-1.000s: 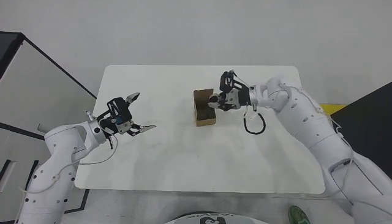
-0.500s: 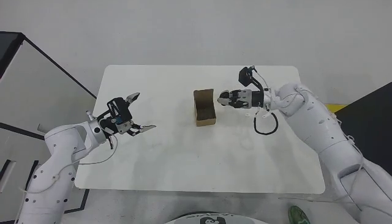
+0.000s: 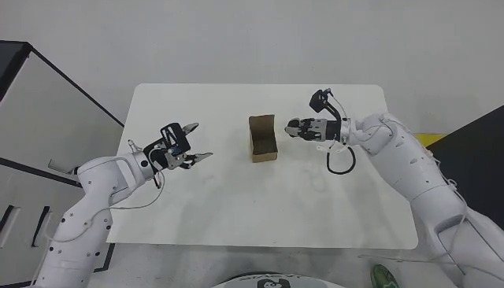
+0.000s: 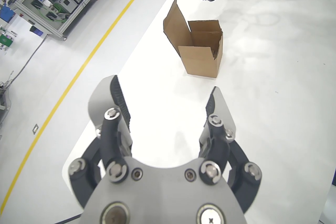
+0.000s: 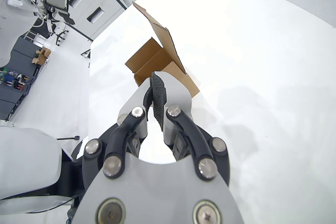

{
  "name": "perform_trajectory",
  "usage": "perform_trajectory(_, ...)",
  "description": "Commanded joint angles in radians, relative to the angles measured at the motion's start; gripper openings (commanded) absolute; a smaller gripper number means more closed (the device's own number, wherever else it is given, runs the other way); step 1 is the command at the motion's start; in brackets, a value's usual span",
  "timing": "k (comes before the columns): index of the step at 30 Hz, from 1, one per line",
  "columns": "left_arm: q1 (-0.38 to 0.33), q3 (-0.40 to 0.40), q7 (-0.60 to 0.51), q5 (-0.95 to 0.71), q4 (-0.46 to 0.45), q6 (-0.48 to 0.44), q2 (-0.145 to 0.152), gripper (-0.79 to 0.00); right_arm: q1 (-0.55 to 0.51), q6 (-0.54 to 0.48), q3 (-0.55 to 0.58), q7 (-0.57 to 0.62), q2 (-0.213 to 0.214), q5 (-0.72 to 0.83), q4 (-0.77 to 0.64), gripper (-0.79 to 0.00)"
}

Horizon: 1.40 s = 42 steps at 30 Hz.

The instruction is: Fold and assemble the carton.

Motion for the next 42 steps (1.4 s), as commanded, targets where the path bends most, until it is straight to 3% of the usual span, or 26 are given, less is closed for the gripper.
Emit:
perform_trajectory(1,0.002,0.002,-0.002,-0.003,0.003,0.005,0.0,-0.785,0.0,0.0,0.0,0.0,0.0,0.0,0.0,-0.785)
perform_trajectory(5,-0.019,0.068,-0.014,-0.003,-0.007,0.005,-0.005,-0.785,-0.019,0.047,-0.006,-0.004,-0.004,0.019,-0.002,-0.785)
perform_trajectory(13,-0.172,0.292,-0.086,0.02,0.073,0.087,-0.038,-0.785,-0.005,0.053,-0.031,0.089,-0.019,0.154,0.058,-0.785)
perform_trajectory(23,-0.174,0.306,-0.089,0.03,0.083,0.118,-0.04,-0.785,-0.017,0.078,-0.037,0.083,-0.022,0.152,0.043,-0.785)
perform_trajectory(32,-0.286,0.441,-0.131,-0.019,0.238,0.204,-0.077,-0.785,-0.005,0.103,-0.066,0.112,-0.049,0.255,0.073,-0.785)
perform_trajectory(42,-0.291,0.444,-0.137,-0.08,0.266,0.214,-0.083,-0.785,-0.008,0.125,-0.066,0.1,-0.053,0.259,0.068,-0.785)
